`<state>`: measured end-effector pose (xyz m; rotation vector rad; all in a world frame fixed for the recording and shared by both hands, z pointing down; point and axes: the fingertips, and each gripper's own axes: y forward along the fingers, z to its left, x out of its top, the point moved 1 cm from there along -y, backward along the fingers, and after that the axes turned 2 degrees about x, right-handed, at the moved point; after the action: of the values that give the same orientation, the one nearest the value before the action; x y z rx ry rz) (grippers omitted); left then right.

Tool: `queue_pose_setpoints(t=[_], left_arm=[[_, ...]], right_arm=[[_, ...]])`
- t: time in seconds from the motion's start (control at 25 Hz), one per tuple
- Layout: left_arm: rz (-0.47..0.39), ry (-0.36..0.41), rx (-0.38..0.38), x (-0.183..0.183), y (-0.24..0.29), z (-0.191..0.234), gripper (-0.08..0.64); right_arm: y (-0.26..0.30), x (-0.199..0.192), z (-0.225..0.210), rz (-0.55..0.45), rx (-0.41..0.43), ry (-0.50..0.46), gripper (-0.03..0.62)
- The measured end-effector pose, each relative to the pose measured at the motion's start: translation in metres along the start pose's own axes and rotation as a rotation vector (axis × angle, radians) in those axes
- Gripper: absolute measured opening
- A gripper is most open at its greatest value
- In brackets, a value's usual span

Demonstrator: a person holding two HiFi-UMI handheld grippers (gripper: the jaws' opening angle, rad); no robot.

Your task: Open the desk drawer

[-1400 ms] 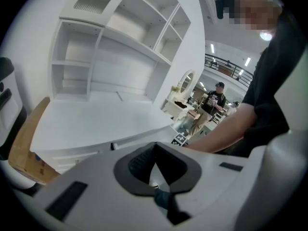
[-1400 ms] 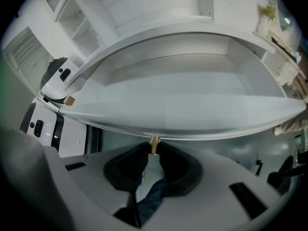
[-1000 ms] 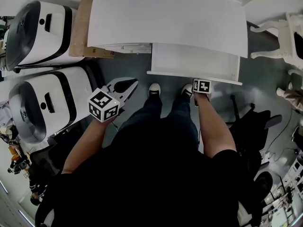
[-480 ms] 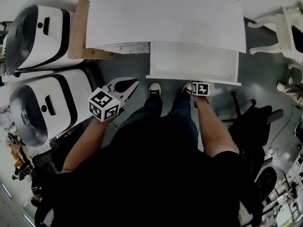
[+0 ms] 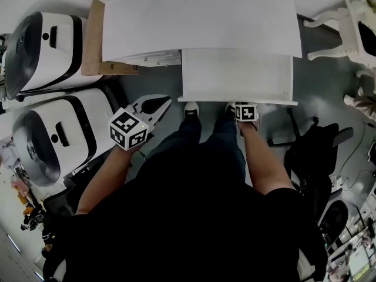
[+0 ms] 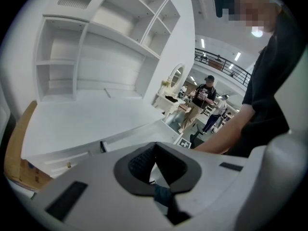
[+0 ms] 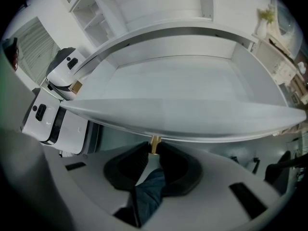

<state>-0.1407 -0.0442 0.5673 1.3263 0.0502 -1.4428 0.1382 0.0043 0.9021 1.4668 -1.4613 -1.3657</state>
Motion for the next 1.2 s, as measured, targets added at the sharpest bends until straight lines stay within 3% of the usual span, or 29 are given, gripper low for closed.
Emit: queue_pose_setpoints(t=[0.56,1.2], left_arm=[[0.023,0.037,-0.031,0.002,0.007,-0.014,0.008],[0.023,0.021,-0.037,-0.001,0.015,-0.013,0.008]], right_arm=[[-0.003,-0.011,0.001,-0.018,0.005,0.031,0.074],[-0.003,-0.011,-0.001,-0.002,0.019,0.029,0.074]])
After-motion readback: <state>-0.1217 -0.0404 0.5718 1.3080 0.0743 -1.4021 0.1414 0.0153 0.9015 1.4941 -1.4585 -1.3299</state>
